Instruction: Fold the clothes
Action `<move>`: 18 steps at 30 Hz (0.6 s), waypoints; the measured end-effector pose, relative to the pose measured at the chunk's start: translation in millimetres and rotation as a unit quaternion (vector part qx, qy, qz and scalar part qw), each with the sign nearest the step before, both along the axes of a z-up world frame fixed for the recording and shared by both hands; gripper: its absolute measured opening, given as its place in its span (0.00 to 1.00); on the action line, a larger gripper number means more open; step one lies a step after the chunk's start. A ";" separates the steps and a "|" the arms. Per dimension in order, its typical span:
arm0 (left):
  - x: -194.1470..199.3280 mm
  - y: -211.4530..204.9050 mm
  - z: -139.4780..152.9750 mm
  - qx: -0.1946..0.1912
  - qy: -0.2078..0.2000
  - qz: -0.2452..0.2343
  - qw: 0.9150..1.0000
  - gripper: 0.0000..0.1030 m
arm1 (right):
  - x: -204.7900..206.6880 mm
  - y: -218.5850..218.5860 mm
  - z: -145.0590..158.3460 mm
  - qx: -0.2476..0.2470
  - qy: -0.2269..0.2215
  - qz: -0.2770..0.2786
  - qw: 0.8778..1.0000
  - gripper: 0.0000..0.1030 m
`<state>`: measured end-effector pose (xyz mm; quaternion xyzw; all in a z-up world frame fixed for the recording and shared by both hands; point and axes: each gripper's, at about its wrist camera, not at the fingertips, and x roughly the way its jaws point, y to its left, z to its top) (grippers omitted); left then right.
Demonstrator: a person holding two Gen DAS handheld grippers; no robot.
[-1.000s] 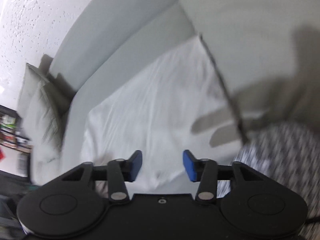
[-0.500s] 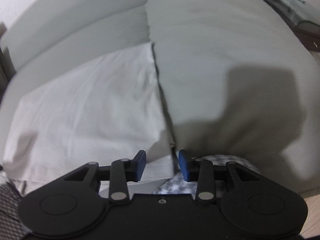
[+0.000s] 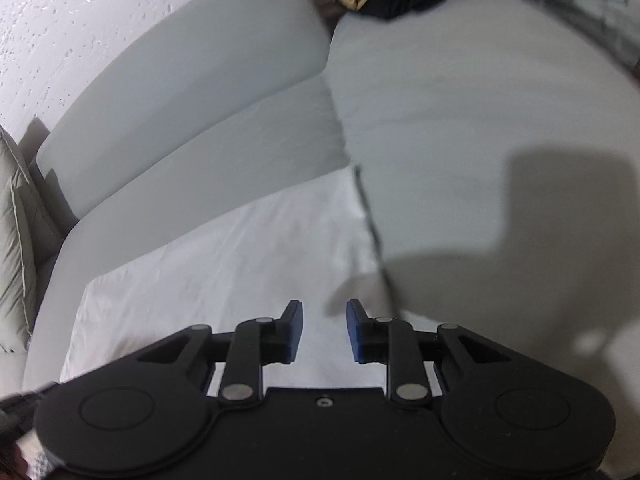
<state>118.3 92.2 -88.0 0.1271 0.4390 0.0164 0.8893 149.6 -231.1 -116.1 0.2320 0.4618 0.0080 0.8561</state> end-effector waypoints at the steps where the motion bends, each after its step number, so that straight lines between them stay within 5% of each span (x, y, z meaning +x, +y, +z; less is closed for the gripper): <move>1: -2.6 0.5 -3.5 0.012 -0.005 -0.003 1.000 0.23 | 3.4 -3.7 -7.6 0.004 0.012 -0.011 1.000 0.23; 4: -8.6 15.3 -2.5 0.007 -0.012 0.003 1.000 0.23 | -3.2 -23.1 -18.1 -0.030 0.029 -0.063 0.997 0.00; 11: -17.5 20.7 -0.9 -0.023 -0.008 0.004 1.000 0.22 | -27.7 -31.3 4.5 -0.015 0.022 -0.082 0.996 0.08; 18: -26.3 22.0 -0.7 -0.050 -0.005 0.001 0.999 0.26 | -42.1 21.3 17.7 0.046 0.006 0.044 0.998 0.10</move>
